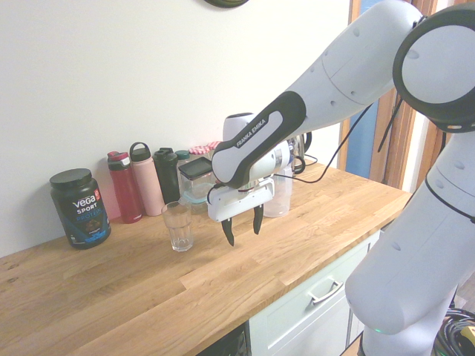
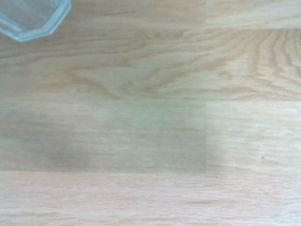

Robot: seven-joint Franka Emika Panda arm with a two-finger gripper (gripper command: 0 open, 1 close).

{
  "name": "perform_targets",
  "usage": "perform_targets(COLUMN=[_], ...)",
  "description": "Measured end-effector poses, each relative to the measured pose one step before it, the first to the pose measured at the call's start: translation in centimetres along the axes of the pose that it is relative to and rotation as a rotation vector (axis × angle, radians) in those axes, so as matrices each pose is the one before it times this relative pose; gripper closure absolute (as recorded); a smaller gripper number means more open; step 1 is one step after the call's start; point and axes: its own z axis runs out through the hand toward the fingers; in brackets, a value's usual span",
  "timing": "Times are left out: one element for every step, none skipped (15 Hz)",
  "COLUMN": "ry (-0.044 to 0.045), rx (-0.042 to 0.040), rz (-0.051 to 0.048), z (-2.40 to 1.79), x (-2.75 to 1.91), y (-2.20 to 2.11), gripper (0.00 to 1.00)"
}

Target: Pour me some water

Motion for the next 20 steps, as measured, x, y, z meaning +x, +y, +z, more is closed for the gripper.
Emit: perform_targets(ry=[-0.00139, -0.00264, -0.00013, 0.00551, 0.01298, 0.02324, 0.03361, 0.03996, 0.04319, 0.04162, 0.03251, 0.02240, 0.01525, 0.01348, 0.00937, 0.00822, 0.00874, 0.01276, 0.01753, 0.01399], rx=[-0.00061, 0.00446, 0.00687, 0.00529, 0.01269, 0.01559, 0.01258, 0.01258, 0.01736, 0.02169, 0.02059, 0.01949, 0.01193, 0.00724, 0.00322, 0.00655, 0.00639, 0.00883, 0.01062, 0.00824], rz=[0.00320, 0.00882, 0.01512, 0.01312, 0.00598, 0.00714, 0.01830, 0.02843, 0.02448, 0.02506, 0.01868, 0.01518, 0.01446, 0.01402, 0.01219, 0.01707, 0.01699, 0.01490, 0.00984, 0.00444], z=[0.059, -0.059, -0.474, -1.191, -1.980, -2.586, -2.855, -2.686, -2.310, -1.897, -1.265, -0.656, -0.174, 0.055, 0.191, 0.339, 0.506, 0.578, 0.679, 0.915], x=[0.028, 0.077, 0.099, 0.097, -0.012, -0.096, -0.010, 0.225, 0.509, 0.792, 0.943, 0.941, 0.964, 0.977, 0.797, 0.792, 0.692, 0.510, 0.318, 0.021], y=[0.006, -0.043, -0.134, -0.190, -0.099, 0.232, 0.786, 1.120, 1.222, 1.307, 1.215, 1.232, 1.376, 1.450, 1.294, 1.301, 1.264, 0.924, 0.664, 0.416], gripper=[0.00, 0.00, 0.00, 0.00, 0.00, 0.00, 0.00, 0.00, 0.00, 0.00, 0.00, 0.00, 0.00, 0.00, 0.00, 0.00, 0.00, 0.00, 0.00, 0.00])
